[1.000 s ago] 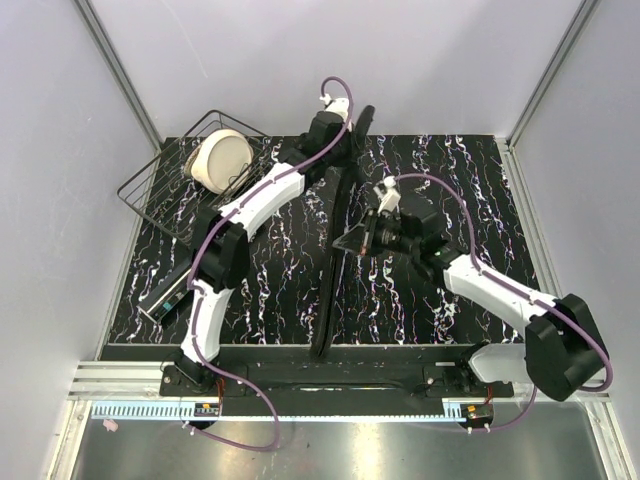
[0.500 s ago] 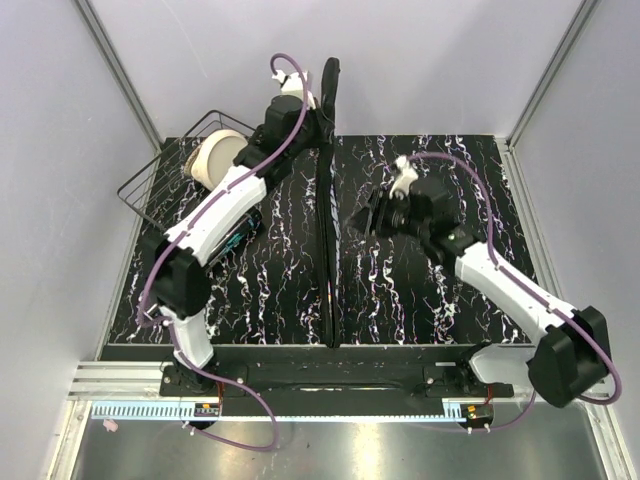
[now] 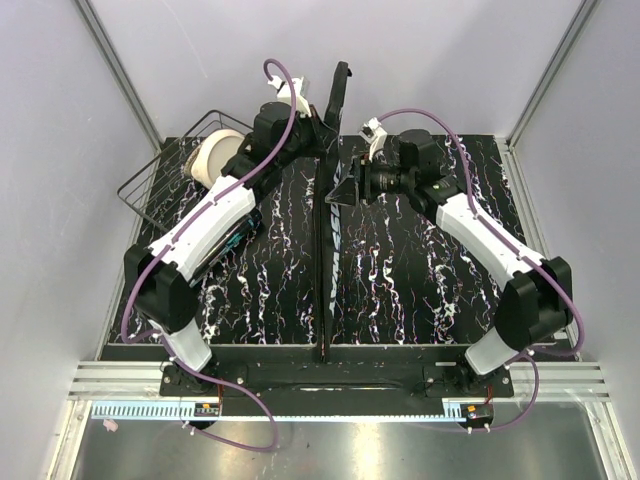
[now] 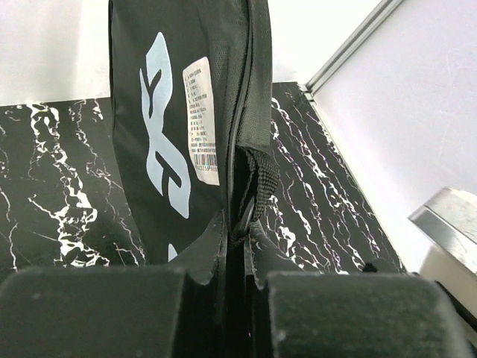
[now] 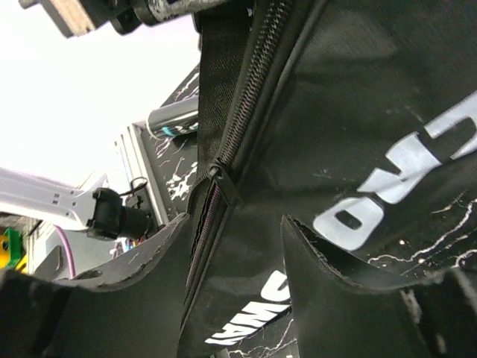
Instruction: Pack up the badminton gear
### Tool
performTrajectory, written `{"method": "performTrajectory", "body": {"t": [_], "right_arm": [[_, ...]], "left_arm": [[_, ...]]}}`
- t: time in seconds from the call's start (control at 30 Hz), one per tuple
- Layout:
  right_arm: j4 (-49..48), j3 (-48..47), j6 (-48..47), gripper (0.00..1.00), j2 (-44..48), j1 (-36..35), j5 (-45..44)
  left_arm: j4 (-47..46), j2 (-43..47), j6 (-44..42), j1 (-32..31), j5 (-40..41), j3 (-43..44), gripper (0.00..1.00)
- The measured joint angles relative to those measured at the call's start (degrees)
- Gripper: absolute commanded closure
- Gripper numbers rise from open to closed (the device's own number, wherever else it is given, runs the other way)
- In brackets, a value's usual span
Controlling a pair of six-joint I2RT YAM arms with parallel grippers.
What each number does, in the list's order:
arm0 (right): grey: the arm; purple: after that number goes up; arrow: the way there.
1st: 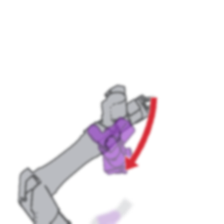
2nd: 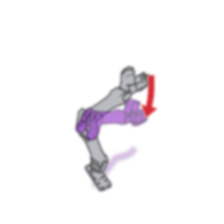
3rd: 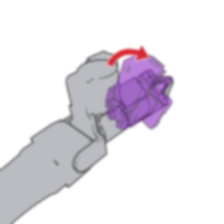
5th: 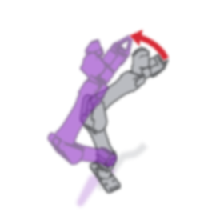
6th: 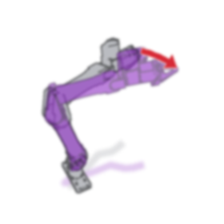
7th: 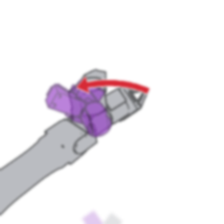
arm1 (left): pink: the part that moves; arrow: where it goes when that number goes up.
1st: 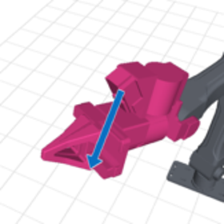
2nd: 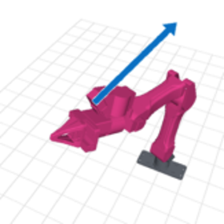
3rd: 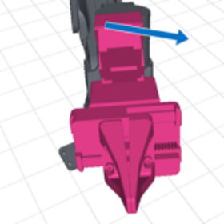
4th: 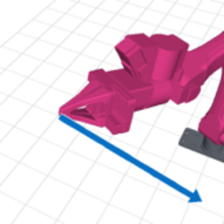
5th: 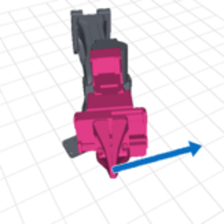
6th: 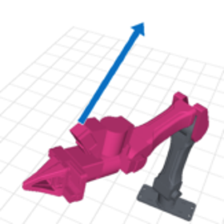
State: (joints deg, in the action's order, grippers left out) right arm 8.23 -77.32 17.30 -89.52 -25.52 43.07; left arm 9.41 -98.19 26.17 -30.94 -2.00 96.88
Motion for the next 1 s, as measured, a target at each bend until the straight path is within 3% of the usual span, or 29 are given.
{"method": "performTrajectory", "body": {"t": [0.23,0.77,1.0], "right_arm": [[0.63,-3.50,-1.68,0.58,-3.13,0.04,5.77],[0.63,-5.57,-1.68,0.61,-4.33,0.04,8.66],[0.61,-7.41,-1.73,0.73,-5.35,0.04,9.03]], "left_arm": [[-0.09,1.03,0.00,0.00,-1.90,-0.28,1.00],[-0.07,1.03,0.04,0.00,-2.54,-0.31,1.00],[-0.07,1.03,0.04,0.00,-2.56,-0.31,1.00]]}}
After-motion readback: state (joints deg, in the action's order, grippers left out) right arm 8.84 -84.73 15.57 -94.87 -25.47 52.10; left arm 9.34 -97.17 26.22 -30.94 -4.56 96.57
